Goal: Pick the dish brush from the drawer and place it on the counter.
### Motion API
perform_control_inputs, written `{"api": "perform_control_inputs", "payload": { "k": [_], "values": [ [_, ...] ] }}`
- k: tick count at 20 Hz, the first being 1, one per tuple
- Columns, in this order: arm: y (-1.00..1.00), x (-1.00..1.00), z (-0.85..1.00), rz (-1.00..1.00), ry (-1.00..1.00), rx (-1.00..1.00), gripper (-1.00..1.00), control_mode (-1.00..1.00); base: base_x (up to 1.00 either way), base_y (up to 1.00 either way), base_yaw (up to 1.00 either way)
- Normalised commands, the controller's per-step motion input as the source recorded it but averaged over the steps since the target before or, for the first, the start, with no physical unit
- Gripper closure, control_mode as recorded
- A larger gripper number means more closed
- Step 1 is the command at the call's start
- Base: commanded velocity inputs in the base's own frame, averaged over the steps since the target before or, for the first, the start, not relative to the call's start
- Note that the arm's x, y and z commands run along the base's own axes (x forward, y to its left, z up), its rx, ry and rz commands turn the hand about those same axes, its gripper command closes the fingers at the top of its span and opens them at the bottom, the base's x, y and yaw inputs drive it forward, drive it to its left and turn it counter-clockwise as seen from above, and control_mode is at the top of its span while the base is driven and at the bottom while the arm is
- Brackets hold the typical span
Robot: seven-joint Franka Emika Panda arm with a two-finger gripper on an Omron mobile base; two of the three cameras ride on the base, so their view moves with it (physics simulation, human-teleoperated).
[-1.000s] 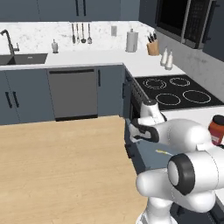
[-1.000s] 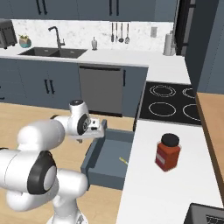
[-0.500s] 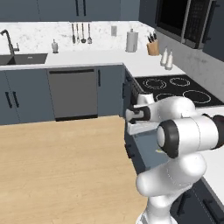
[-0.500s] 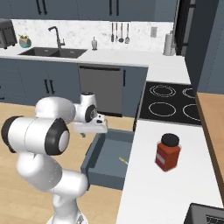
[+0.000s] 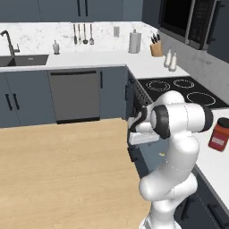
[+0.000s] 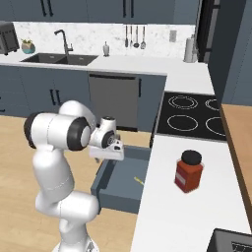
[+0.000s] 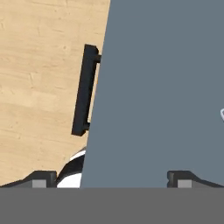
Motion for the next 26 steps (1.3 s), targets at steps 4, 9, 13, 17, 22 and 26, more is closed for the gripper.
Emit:
{"api": "perform_control_inputs", "payload": {
  "k": [4,9,13,17,22,26],
  "values": [
    [0.0,0.66,-0.5,0.0,0.0,0.0,-1.0,-1.0,0.0,0.0,0.0],
    [0.3,0.2,-0.44,0.0,0.0,0.0,-1.0,-1.0,0.0,0.0,0.0],
    [1.0,0.0,0.0,0.0,0.01,0.0,-1.0,-1.0,0.0,0.0,0.0],
    [1.0,0.0,0.0,0.0,0.03,0.0,-1.0,-1.0,0.0,0.0,0.0],
    [1.0,0.0,0.02,0.0,0.04,0.0,-1.0,-1.0,0.0,0.0,0.0],
    [1.0,0.0,0.31,0.0,0.03,0.0,-1.0,-1.0,0.0,0.0,0.0]
  ]
}}
